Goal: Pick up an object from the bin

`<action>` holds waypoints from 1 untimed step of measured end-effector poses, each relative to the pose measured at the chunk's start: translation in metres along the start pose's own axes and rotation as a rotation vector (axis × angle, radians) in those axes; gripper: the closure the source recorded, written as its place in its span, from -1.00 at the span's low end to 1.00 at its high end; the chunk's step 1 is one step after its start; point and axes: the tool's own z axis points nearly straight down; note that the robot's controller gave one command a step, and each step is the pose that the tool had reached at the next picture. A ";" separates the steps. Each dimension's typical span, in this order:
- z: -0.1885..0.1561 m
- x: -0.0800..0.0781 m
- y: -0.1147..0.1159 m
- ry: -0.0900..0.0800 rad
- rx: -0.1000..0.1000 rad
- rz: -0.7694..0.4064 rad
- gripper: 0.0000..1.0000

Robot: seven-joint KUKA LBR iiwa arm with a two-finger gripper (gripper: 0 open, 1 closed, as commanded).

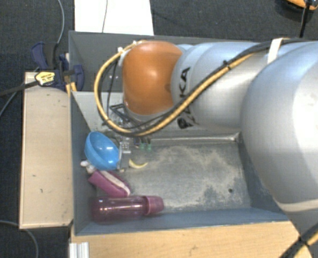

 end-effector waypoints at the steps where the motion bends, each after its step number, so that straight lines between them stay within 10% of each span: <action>1: -0.005 -0.002 -0.001 -0.008 -0.002 0.006 -1.00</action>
Offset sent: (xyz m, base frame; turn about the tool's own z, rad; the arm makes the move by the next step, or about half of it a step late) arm -0.0033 0.0241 -0.0285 0.2165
